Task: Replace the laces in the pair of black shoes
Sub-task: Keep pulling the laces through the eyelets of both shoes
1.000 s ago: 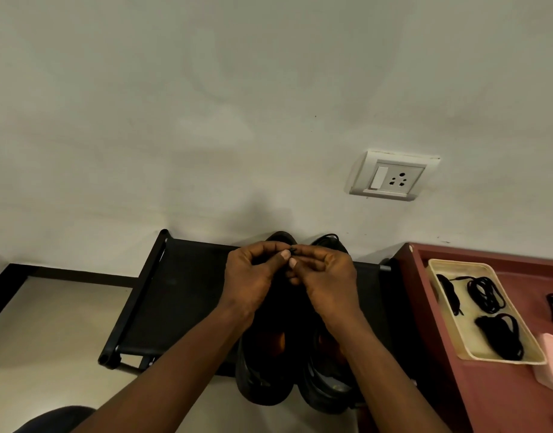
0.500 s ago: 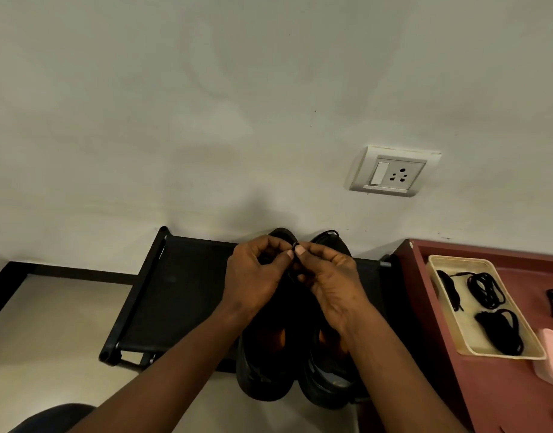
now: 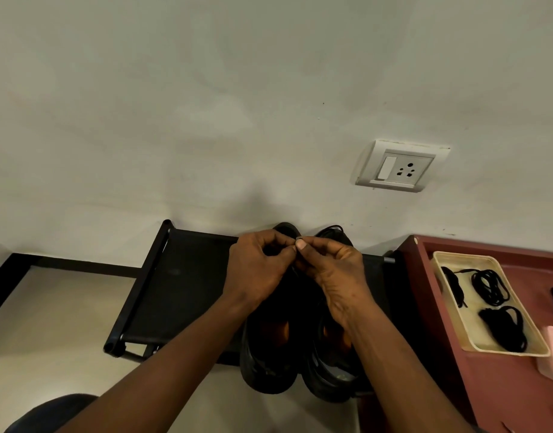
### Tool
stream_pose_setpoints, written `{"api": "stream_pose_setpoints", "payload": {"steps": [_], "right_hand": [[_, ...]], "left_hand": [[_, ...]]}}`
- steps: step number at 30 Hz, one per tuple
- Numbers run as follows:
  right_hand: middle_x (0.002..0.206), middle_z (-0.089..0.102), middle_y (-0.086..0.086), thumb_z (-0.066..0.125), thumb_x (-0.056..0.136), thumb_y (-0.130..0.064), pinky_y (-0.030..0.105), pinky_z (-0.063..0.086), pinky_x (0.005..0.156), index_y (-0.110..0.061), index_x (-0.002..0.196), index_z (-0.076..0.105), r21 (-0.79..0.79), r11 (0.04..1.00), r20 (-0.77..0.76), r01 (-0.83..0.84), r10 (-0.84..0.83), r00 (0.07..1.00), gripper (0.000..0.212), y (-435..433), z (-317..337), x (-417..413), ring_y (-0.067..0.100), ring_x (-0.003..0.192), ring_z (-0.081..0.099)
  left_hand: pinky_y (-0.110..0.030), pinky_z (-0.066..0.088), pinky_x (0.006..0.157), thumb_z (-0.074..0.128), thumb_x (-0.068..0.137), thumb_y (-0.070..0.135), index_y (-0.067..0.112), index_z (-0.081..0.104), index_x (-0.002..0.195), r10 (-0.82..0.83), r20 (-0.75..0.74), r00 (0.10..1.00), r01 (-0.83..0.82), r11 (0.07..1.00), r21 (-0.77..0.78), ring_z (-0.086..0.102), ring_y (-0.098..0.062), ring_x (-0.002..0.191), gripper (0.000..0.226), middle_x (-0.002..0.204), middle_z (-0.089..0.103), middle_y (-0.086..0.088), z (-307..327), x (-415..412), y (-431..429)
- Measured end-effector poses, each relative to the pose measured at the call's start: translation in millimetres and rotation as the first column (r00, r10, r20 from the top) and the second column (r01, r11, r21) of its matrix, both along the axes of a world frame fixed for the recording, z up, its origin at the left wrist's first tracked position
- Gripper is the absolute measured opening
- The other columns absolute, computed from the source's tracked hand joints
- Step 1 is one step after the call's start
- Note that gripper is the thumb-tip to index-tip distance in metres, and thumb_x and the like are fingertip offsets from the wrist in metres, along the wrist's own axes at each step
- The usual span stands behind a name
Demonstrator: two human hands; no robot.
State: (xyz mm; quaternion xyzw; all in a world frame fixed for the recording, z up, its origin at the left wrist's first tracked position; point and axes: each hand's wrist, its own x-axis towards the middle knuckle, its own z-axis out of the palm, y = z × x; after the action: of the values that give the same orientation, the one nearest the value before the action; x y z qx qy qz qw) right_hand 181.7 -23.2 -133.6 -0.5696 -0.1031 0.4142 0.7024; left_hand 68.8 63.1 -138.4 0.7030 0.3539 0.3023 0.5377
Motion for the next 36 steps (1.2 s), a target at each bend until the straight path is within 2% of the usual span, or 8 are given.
{"api": "stream_pose_setpoints", "payload": {"steps": [7,10,12,15,19,25,30,36], "right_hand": [[0.089,0.08,0.009,0.079,0.09,-0.011,0.023,0.059,0.066,-0.012,0.093,0.08,-0.048,0.999,0.143,0.026,-0.019,0.99,0.004,0,0,0,0.02,0.08,0.078],[0.079,0.078,-0.001,0.078,0.092,-0.014,0.018,0.054,0.058,-0.016,0.093,0.08,-0.049,0.997,0.312,0.051,-0.034,0.95,0.002,0,0,1,0.006,0.067,0.071],[0.085,0.078,0.0,0.078,0.092,-0.014,0.028,0.061,0.07,-0.013,0.095,0.079,-0.016,0.997,0.397,0.072,-0.06,0.916,0.003,0,2,0,0.012,0.078,0.074],[0.097,0.079,0.005,0.077,0.093,-0.014,0.037,0.061,0.088,-0.012,0.098,0.078,0.038,0.998,0.53,0.056,-0.068,0.845,0.006,-2,11,0,0.023,0.097,0.075],[0.098,0.08,0.002,0.069,0.099,-0.013,0.024,0.058,0.086,-0.007,0.102,0.07,0.118,0.992,0.594,-0.042,-0.037,0.803,0.006,-5,30,-10,0.017,0.1,0.076],[0.09,0.078,0.012,0.057,0.106,-0.009,0.042,0.061,0.091,-0.001,0.105,0.056,0.218,0.971,0.588,-0.097,-0.051,0.807,0.008,-17,62,-26,0.03,0.088,0.077],[0.078,0.072,0.007,0.057,0.105,-0.006,0.053,0.06,0.083,-0.007,0.098,0.058,0.222,0.971,0.595,-0.086,-0.065,0.801,0.008,-25,96,-38,0.027,0.071,0.069],[0.072,0.07,0.003,0.06,0.104,-0.009,0.04,0.058,0.073,-0.009,0.095,0.058,0.207,0.975,0.607,-0.078,-0.065,0.792,0.01,-32,140,-56,0.019,0.063,0.059]], "left_hand": [[-0.038,0.062,0.085,0.075,0.092,0.023,0.025,0.079,0.105,-0.024,-0.059,0.998,0.03,0.994,0.102,0.073,-0.003,0.088,0.013,0.093,0.077,0.012,0,-1,1],[-0.038,0.053,0.104,0.076,0.088,0.044,0.029,0.063,0.133,0.031,-0.265,0.964,0.019,0.982,0.186,0.06,-0.005,0.119,0.049,0.129,0.063,0.01,-6,-10,-2],[-0.046,0.046,0.11,0.074,0.081,0.063,0.031,0.049,0.145,0.011,-0.405,0.914,0.052,0.988,0.143,0.047,-0.014,0.134,0.075,0.145,0.049,0.006,-11,-21,-7],[-0.055,0.044,0.111,0.071,0.064,0.083,0.033,0.039,0.148,-0.088,-0.473,0.876,0.09,0.996,-0.019,0.045,-0.022,0.139,0.103,0.152,0.044,0.003,-18,-32,-22],[-0.061,0.039,0.114,0.068,0.045,0.095,0.03,0.024,0.159,-0.158,-0.548,0.822,0.114,0.987,-0.114,0.037,-0.029,0.148,0.138,0.164,0.029,0.0,-29,-32,-47],[-0.066,0.029,0.119,0.081,0.066,0.074,0.021,-0.001,0.164,-0.079,-0.663,0.744,0.072,0.997,-0.039,0.013,-0.038,0.157,0.138,0.173,-0.003,-0.004,-49,-18,-63],[-0.061,0.033,0.118,0.078,0.07,0.074,0.018,-0.001,0.164,-0.074,-0.657,0.75,0.071,0.997,-0.032,0.019,-0.041,0.155,0.135,0.173,-0.005,-0.004,-56,-16,-61],[-0.058,0.031,0.12,0.075,0.076,0.071,0.018,0.001,0.165,-0.064,-0.646,0.761,0.048,0.998,-0.043,0.016,-0.043,0.155,0.127,0.173,-0.006,-0.004,-56,-14,-63]]}}
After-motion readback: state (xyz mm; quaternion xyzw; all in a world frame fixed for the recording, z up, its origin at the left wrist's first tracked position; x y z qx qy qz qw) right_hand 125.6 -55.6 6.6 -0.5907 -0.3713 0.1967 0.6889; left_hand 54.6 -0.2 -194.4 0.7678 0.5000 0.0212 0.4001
